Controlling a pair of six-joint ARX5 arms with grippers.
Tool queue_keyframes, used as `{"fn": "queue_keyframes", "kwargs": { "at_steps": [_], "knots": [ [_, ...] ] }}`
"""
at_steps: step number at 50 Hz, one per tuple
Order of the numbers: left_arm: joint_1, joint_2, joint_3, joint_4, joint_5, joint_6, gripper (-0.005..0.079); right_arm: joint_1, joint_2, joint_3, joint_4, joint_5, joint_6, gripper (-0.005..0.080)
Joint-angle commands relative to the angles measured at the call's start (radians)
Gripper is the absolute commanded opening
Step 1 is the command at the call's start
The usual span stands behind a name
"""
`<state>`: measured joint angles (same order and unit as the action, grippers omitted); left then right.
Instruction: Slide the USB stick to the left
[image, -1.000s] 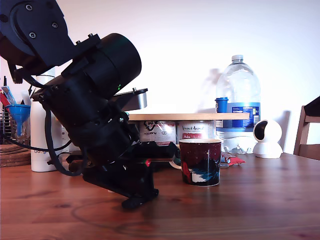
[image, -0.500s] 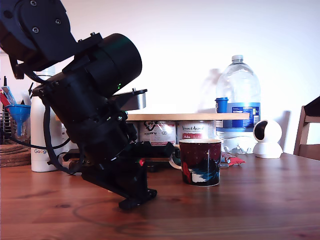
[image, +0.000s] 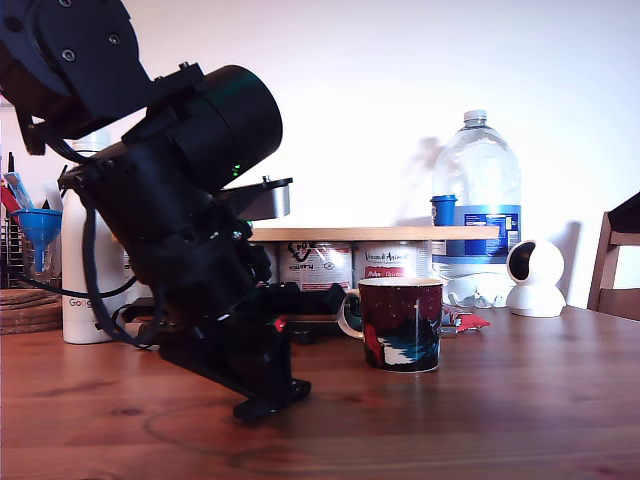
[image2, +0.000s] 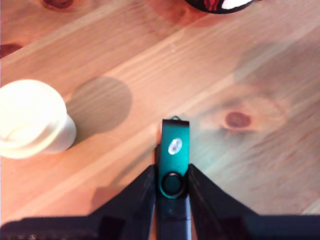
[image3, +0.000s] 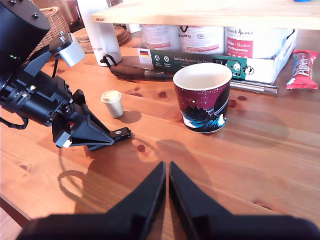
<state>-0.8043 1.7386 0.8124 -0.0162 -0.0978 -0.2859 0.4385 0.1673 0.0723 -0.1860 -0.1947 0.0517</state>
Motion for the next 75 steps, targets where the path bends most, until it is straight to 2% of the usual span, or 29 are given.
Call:
{"fn": "queue_keyframes", "kwargs": {
  "at_steps": [1,14,25,59,75],
  "knots": [
    [-0.001,-0.005,-0.046,-0.013,0.003,-0.006,0.0122,0.000,0.005,-0.005,0.009,0.003,0.000,-0.0011],
    [-0.001,-0.016,-0.108,0.032,-0.010,-0.026,0.0122,0.000,0.005,-0.005,0.009,0.003,0.000,-0.0011],
    [0.013,-0.098,-0.186,0.079,-0.040,-0.048,0.0122,0.000,0.005,-0.005,0.009,0.003,0.001,-0.0011],
    [0.150,-0.252,-0.354,0.112,-0.061,-0.058,0.0122,0.000,0.005,-0.005,0.010,0.002,0.001,-0.0011],
    [0.258,-0.325,-0.427,0.120,-0.067,-0.058,0.0122,0.000,0.005,-0.005,0.011,0.002,0.001,-0.0011]
  ]
}}
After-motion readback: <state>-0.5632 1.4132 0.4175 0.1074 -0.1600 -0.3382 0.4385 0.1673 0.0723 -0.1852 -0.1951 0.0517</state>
